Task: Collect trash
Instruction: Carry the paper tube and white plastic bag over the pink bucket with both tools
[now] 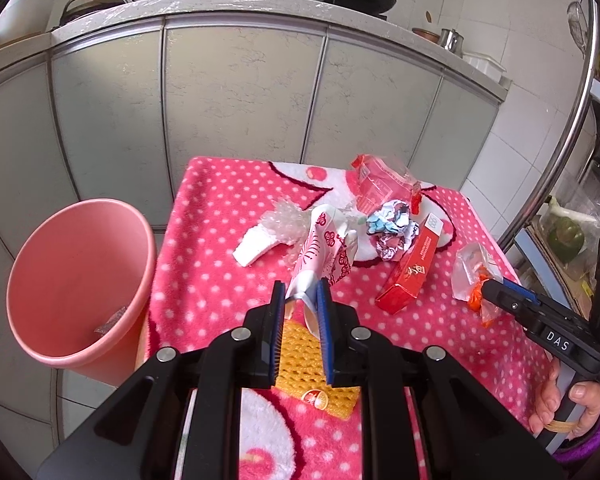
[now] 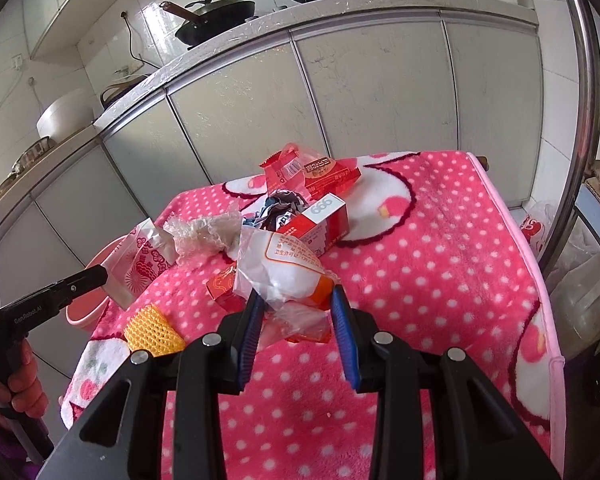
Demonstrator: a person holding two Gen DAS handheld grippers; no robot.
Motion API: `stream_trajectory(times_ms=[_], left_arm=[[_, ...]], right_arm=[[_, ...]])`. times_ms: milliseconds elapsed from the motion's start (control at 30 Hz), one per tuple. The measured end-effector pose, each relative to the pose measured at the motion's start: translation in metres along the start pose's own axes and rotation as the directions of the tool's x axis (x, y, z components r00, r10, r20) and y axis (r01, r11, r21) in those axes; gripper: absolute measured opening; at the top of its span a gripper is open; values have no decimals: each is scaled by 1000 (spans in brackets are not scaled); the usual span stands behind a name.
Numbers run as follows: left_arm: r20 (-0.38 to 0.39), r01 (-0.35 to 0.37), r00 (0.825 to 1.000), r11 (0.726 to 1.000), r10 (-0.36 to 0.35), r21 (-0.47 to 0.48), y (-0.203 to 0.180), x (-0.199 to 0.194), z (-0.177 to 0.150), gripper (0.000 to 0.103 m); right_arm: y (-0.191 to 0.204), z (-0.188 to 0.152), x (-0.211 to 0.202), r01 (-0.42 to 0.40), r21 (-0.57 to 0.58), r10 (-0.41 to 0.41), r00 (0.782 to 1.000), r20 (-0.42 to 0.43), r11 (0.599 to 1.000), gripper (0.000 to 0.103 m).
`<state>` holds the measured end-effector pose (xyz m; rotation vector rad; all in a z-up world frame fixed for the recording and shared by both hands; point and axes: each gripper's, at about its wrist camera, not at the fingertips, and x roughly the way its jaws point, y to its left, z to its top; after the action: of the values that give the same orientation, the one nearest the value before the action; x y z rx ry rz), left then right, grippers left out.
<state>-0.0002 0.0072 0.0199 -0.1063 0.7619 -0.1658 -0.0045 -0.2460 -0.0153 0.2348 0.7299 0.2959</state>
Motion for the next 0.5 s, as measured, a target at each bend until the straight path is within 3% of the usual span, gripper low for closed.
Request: stream_trajectory(times_ms=[500], left_arm=[[37, -18, 999, 999, 19, -36, 24, -17, 0, 15]], right_arm=[[18, 3, -3, 3, -51, -3, 1000, 18, 999, 34]])
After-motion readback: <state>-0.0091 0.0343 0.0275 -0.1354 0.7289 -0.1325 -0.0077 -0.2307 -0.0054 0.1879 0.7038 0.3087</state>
